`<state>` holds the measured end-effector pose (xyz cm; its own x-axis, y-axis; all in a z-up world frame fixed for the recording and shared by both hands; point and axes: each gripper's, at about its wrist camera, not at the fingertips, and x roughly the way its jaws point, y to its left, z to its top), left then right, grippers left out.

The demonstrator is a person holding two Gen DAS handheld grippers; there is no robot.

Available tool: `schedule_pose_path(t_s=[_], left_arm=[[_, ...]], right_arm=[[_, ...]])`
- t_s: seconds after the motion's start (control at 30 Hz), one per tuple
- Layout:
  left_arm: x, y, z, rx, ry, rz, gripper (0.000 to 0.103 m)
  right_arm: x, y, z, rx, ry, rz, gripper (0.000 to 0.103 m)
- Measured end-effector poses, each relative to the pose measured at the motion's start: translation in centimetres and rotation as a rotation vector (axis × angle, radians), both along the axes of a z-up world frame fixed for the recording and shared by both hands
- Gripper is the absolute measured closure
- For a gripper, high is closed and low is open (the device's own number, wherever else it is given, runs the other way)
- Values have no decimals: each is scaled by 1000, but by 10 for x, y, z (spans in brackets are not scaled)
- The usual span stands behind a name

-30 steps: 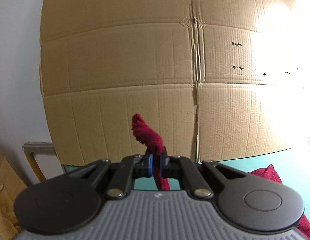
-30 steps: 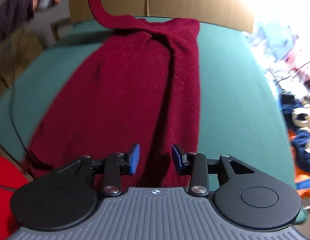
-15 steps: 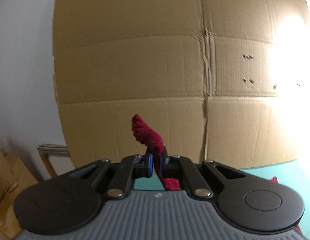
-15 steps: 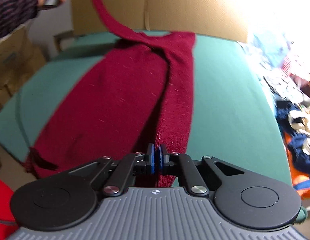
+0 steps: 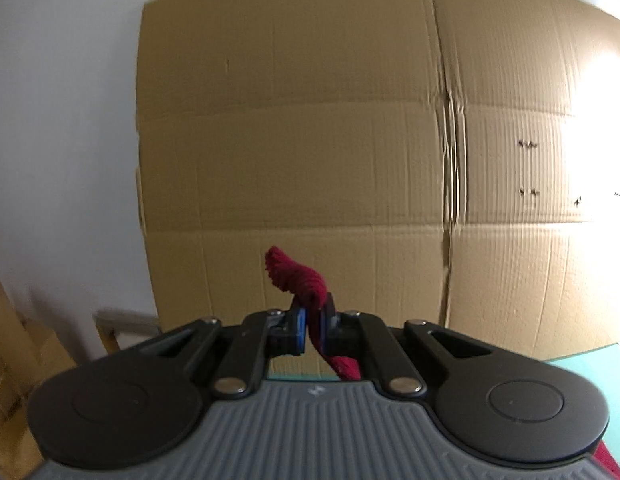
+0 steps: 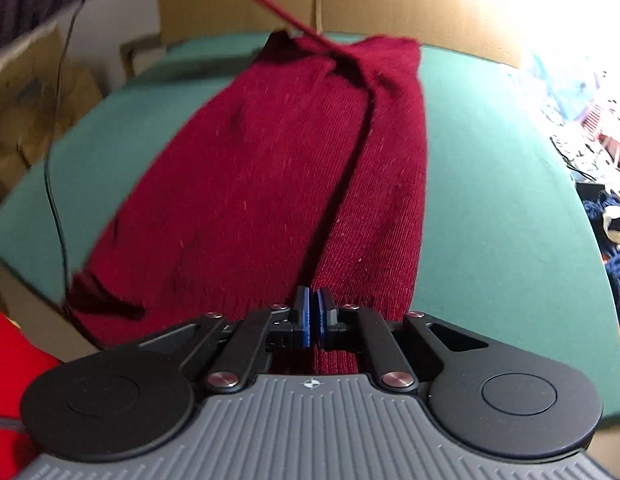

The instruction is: Fold clothes

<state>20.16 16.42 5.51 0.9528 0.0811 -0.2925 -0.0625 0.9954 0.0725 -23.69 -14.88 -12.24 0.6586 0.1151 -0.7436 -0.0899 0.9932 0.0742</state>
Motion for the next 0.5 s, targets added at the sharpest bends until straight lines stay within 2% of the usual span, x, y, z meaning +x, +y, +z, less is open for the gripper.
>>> schedule_pose_path(t_s=[0.07,0.13,0.2,0.3,0.4,0.43,0.5], left_arm=[[-4,5,4,-25,-44,-11,101],[-4,10,7,-59,-71,-20,101],[6,10,4,-65,-49,-43,101],[22,3,-12,-11,21,-54,101],[28,-1,-22,-10,49,-73,101],[28,-1,-24,-10,50,-80,101],[28,-4,-27,-6,51,-94,101]], right_arm=[[-2,0,6,20,-16,-18,98],[0,3,-1,8,2,-16,98],[3,8,-14,-25,36,-15,98],[4,9,-16,-23,39,-26,96],[2,10,-6,-26,37,-46,81],[-2,13,-3,-57,27,-45,68],[-10,19,2,-115,15,-40,51]])
